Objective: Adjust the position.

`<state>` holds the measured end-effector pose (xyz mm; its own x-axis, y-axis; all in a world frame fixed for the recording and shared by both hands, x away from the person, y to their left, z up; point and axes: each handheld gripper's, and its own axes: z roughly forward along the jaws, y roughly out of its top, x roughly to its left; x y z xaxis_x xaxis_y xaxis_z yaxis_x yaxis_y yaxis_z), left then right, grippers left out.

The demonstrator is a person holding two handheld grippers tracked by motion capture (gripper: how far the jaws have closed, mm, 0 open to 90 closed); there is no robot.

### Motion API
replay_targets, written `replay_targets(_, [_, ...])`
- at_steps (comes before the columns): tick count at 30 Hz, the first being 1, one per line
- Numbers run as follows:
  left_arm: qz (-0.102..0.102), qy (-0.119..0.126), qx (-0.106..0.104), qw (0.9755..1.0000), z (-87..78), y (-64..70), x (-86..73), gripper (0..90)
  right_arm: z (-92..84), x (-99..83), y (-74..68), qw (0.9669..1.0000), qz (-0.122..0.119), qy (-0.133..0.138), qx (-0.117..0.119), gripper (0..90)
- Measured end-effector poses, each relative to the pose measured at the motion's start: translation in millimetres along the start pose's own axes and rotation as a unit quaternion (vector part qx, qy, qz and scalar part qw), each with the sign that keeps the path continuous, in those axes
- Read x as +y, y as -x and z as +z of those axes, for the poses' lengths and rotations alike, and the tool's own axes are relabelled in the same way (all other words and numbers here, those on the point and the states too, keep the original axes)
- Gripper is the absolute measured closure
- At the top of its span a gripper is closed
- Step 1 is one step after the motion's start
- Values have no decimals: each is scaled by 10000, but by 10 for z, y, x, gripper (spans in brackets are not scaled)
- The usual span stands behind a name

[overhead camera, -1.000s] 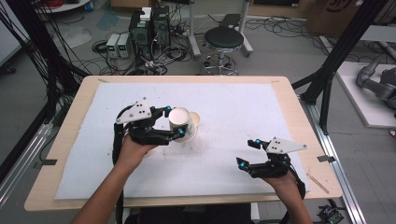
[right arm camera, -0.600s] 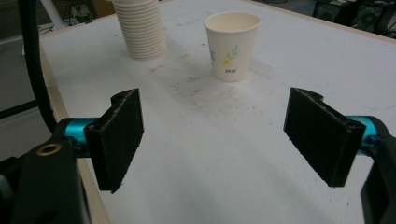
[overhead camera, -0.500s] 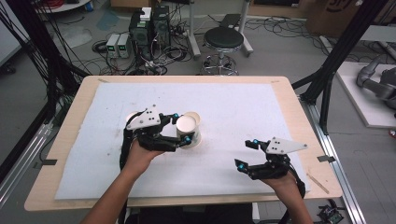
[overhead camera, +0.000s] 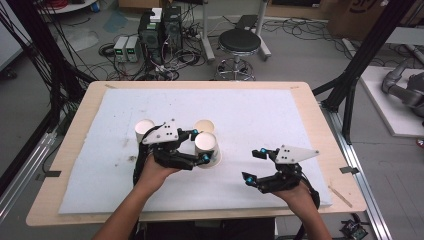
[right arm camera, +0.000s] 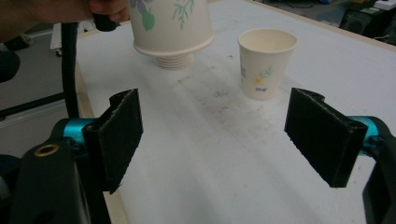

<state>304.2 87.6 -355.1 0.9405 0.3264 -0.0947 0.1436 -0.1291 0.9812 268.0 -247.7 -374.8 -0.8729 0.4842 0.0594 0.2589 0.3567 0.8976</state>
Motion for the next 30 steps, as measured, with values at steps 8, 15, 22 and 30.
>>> replay_targets(8, [-17,-98,-190,9998,75,41,-47,342,154,76,-64,9996,-130,-10,262,195])
replay_targets(15, [-15,-162,-317,9994,144,80,-66,343,180,57,-76,9995,-174,16,275,195])
replay_targets(22, [-31,-206,-564,9982,242,132,-110,344,209,37,-93,9990,-263,46,354,195])
replay_targets(30, [-1,-232,-727,9971,315,184,-112,344,232,18,-110,9983,-289,76,501,196])
